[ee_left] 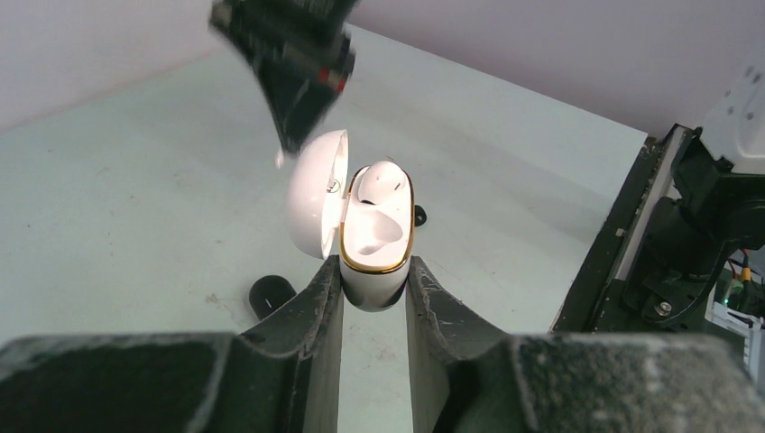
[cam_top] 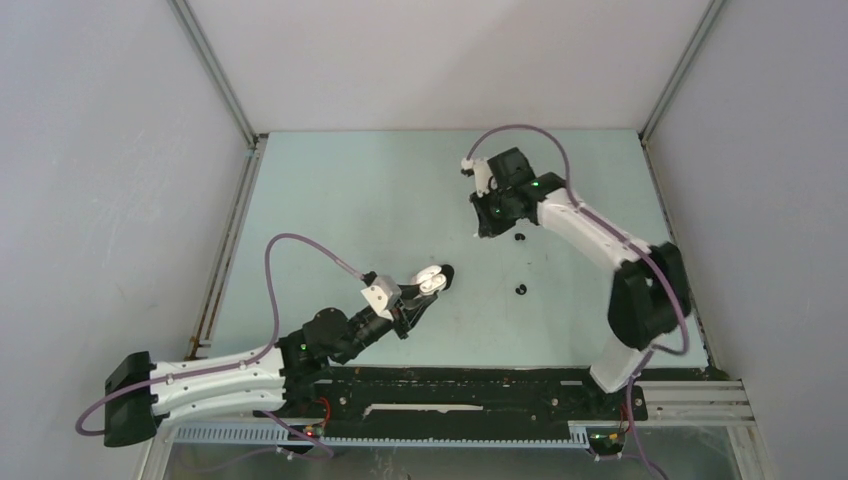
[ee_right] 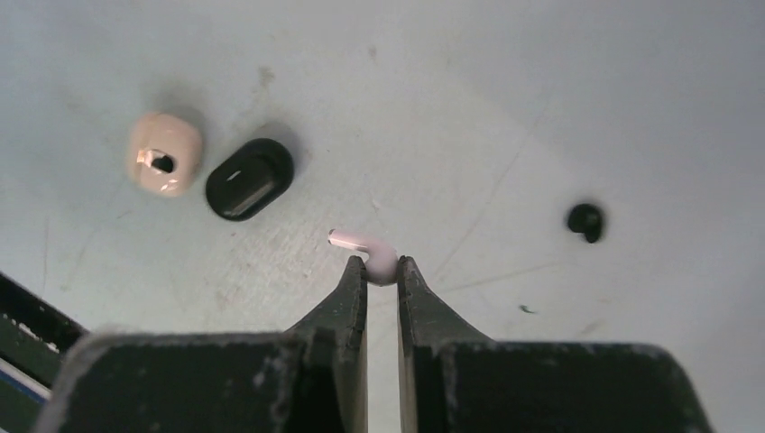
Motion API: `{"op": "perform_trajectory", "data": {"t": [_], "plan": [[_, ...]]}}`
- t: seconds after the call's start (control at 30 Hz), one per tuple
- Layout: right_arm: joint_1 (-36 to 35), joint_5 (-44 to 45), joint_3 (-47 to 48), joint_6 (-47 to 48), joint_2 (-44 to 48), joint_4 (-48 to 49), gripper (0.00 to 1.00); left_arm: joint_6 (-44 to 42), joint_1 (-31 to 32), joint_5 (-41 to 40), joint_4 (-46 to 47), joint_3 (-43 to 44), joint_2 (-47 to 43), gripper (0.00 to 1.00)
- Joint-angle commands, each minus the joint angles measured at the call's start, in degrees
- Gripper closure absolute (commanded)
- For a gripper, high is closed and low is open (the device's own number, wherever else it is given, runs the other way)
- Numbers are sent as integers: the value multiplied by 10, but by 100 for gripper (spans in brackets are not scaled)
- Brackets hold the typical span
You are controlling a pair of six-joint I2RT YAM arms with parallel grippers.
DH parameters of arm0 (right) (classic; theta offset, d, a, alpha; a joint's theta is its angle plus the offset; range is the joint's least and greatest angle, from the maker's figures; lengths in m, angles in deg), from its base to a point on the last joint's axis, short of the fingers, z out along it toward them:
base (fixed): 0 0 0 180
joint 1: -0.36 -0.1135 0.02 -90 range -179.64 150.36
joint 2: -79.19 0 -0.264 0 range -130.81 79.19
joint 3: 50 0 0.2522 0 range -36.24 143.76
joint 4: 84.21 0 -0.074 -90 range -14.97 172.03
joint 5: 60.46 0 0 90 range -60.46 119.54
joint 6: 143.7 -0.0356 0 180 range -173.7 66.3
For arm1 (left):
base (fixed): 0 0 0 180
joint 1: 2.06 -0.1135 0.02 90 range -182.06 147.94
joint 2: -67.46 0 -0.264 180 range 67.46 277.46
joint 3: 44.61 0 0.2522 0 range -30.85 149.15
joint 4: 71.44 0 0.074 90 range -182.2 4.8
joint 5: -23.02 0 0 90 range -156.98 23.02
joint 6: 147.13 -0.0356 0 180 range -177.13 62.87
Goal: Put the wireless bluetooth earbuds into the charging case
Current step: Pick up the earbud from the center of the board, then place the earbud in the charging case.
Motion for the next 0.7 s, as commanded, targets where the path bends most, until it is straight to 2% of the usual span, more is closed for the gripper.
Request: {"op": "perform_trajectory", "data": {"t": [0.0,0.2,0.3,0.43,0.53,0.67], "plan": [[-11,10,1,128,130,-20,100,16,3,-16,64,-11,23,100],[-59,41,-10,302,269,-50,100,13,3,-18,105,-9,67,100],[-133,92,-34,386,341,-34,100,8,3,-18,125,-8,81,100],[-263,202,-102,485,419,38,100,0,3,-15,133,-2,90,100],[-341,263,-142,524,441,75,100,-4,3,-5,133,2,90,100],[-396,302,-165,543,441,96,100,-6,3,8,132,5,88,100]]}}
